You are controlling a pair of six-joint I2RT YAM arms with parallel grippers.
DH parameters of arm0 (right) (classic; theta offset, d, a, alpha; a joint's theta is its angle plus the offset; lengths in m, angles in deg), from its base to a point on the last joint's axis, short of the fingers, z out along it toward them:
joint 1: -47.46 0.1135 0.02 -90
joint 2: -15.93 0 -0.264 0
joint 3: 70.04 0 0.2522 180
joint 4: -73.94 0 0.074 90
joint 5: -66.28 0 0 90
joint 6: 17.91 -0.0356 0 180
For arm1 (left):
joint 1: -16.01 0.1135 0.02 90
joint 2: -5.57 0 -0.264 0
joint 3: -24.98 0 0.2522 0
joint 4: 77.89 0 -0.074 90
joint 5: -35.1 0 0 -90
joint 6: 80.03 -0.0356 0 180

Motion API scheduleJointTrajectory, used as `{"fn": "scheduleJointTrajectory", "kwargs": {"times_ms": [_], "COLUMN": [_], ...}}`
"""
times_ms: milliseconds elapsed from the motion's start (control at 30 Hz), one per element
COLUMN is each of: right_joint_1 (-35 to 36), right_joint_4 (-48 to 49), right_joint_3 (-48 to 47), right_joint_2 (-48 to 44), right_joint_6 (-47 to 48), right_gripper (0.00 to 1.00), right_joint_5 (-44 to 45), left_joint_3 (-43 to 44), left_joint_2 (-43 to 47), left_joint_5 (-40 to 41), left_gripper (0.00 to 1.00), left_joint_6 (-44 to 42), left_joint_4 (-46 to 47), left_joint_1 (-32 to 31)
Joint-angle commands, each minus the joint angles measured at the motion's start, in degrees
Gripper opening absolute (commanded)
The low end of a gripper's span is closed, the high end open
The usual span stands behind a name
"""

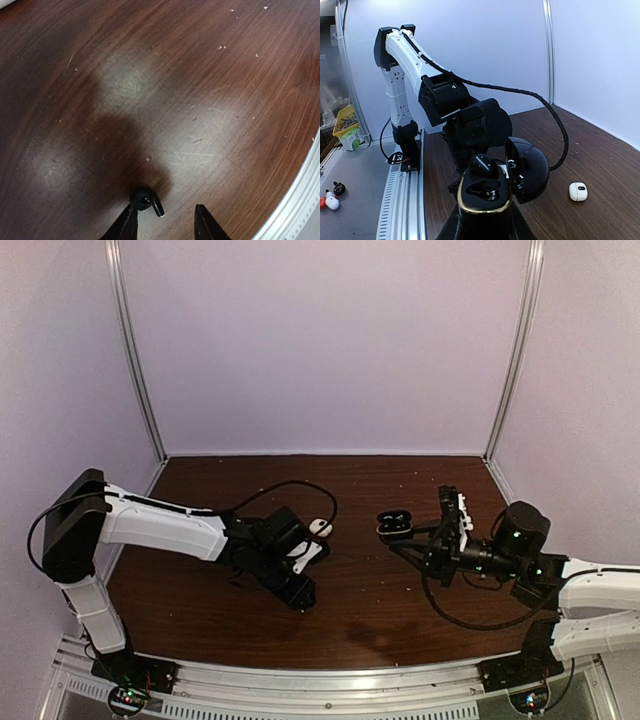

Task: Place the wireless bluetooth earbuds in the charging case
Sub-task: Pick up the right earbud from the center of the board.

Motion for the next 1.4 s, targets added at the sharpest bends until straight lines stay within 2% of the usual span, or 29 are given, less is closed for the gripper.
{"fn": "scheduleJointTrajectory", "kwargs": {"times_ms": [0, 300, 667, 900, 1367], "right_joint_1": [-0.7, -1.6, -2.5, -2.6, -2.9], "right_joint_4": [1.1, 1.7, 2.1, 2.2, 1.8], "right_joint_3": [0.7, 1.1, 1.4, 1.2, 1.1], "right_joint_2": [-0.7, -0.3, 0.2, 0.8, 1.0], "right_joint_6": [0.1, 0.1, 0.4, 0.5, 0.6], "right_gripper": [0.0, 0.0, 0.0, 0.0, 0.0], "right_joint_5": [0.5, -0.5, -1.0, -1.5, -1.5], "left_joint_3": [2.6, 5.4, 7.1, 7.8, 9.4], "left_joint_2": [-1.9, -5.3, -7.2, -8.2, -9.8], "left_joint_5": [2.2, 4.4, 1.1, 0.3, 4.3], "left_gripper": [0.41, 0.44, 0.34, 0.3, 0.24], "left_joint_6": [1.3, 1.4, -1.2, -2.9, -5.2], "left_joint_4": [-3.5, -5.6, -4.8, -5.1, -8.1], "left_joint_1": [-0.1, -0.1, -0.8, -2.2, -3.6]}}
